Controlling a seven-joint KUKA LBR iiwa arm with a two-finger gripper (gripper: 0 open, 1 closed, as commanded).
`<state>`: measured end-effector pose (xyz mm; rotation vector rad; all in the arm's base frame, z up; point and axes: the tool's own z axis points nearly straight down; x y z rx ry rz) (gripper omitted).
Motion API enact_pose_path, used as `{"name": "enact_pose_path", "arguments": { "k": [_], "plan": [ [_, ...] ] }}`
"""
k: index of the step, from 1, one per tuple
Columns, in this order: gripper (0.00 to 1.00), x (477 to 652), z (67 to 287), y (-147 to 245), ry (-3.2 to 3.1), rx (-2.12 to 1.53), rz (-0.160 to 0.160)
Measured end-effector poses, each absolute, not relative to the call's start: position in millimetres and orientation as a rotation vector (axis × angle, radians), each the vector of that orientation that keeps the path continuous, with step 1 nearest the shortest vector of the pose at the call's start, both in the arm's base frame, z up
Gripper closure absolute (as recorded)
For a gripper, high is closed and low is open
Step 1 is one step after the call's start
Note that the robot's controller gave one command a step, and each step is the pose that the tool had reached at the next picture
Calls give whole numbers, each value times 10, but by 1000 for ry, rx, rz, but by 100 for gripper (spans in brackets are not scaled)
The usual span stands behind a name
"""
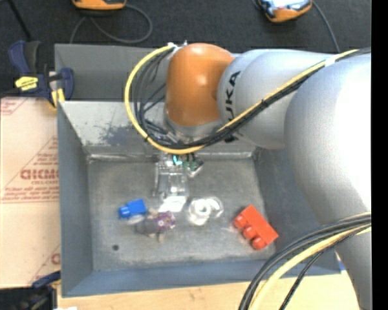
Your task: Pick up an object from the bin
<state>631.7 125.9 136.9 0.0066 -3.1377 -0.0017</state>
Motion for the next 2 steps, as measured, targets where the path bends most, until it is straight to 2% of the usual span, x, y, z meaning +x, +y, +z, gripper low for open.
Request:
{"name": "enact_pose_path", "arguments": {
  "k": [1,2],
  "plan": [
    [0,5738,688,1712,-3127,280,-1],
    [0,5714,1015,732,-3100,523,5]
  ]
}}
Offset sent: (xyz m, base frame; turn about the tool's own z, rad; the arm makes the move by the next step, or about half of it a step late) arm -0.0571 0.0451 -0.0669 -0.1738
